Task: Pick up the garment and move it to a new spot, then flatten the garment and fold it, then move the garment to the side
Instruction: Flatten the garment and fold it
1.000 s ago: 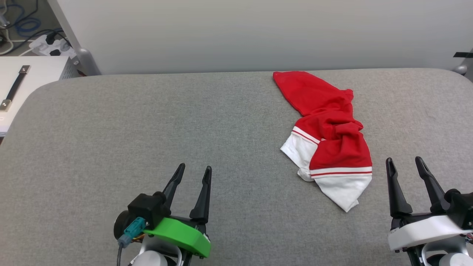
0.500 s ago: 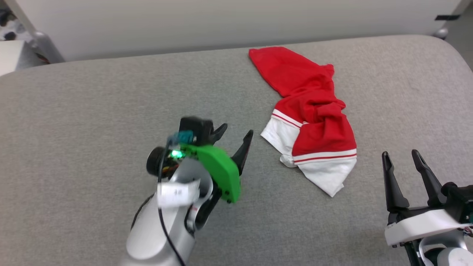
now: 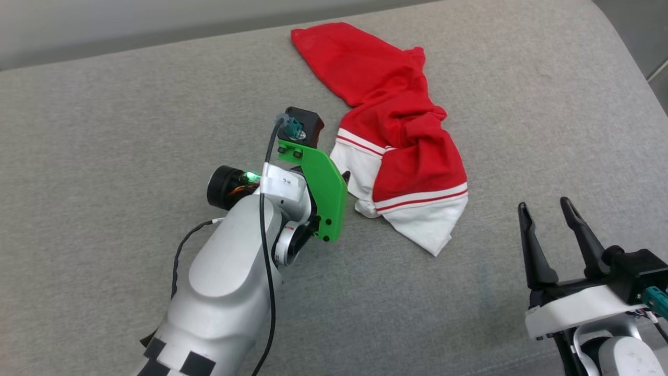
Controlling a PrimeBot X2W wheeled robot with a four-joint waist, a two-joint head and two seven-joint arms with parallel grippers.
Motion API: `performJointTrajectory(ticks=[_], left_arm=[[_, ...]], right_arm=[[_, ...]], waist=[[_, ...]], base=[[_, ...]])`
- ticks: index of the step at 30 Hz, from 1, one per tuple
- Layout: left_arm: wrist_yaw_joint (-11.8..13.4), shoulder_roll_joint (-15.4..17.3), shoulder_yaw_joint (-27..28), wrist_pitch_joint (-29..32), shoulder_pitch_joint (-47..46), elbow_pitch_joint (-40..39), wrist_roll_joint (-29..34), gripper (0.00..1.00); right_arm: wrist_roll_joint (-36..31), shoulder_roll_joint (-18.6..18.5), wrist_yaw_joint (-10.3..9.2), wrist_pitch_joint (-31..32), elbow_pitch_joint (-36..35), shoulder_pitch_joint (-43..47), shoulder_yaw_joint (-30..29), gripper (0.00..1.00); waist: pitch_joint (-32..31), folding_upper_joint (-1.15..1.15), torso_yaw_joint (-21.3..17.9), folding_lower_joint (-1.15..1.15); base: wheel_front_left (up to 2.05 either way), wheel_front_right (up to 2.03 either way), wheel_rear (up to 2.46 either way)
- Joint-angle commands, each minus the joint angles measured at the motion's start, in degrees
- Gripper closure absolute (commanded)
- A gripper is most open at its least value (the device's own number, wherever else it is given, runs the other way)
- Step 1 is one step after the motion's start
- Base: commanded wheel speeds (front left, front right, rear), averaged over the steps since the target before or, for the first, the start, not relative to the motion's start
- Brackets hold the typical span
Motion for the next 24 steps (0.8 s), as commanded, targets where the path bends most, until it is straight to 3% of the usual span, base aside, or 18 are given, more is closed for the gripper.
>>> performJointTrajectory(ticks=[1,8,13,14,15,24], left_arm=[[0.7,0.1,0.0,-0.2,-1.7,1.3,0.6,0.00],[2.3,0.3,-0.2,-1.3,-5.1,8.2,2.0,0.00],[0.5,1.1,-2.4,0.3,-5.2,12.8,2.7,0.00],[0.3,1.1,-2.4,0.1,-5.1,13.2,2.6,0.31],[0.0,1.0,-2.4,-0.4,-5.0,13.4,2.2,1.00],[-1.7,0.4,-1.2,-7.1,-3.5,13.7,-2.2,1.00]], right_arm=[[-0.5,0.4,-0.03,-0.6,0.4,-1.2,0.5,0.00],[-0.6,1.4,-0.03,-1.7,1.5,-1.8,1.1,0.00],[-0.6,1.7,-0.03,-2.2,2.1,-2.0,1.1,0.00],[-0.6,1.7,-0.03,-2.3,2.1,-1.9,0.9,0.00],[-0.7,1.7,-0.03,-2.3,2.2,-1.9,0.8,0.00],[-0.9,0.7,-0.03,-1.9,2.8,-2.2,0.3,0.00]], waist=[[2.5,0.00,-2.6,0.00],[4.1,0.00,-4.3,0.00],[4.6,0.00,-4.1,0.00],[4.6,0.00,-3.9,0.00],[4.6,0.00,-3.6,0.00],[2.2,0.00,0.4,0.00]], base=[[0.00,0.00,0.00],[0.00,0.00,0.00],[0.00,0.00,0.00],[0.00,0.00,0.00],[0.00,0.00,0.00],[0.00,0.00,0.00]])
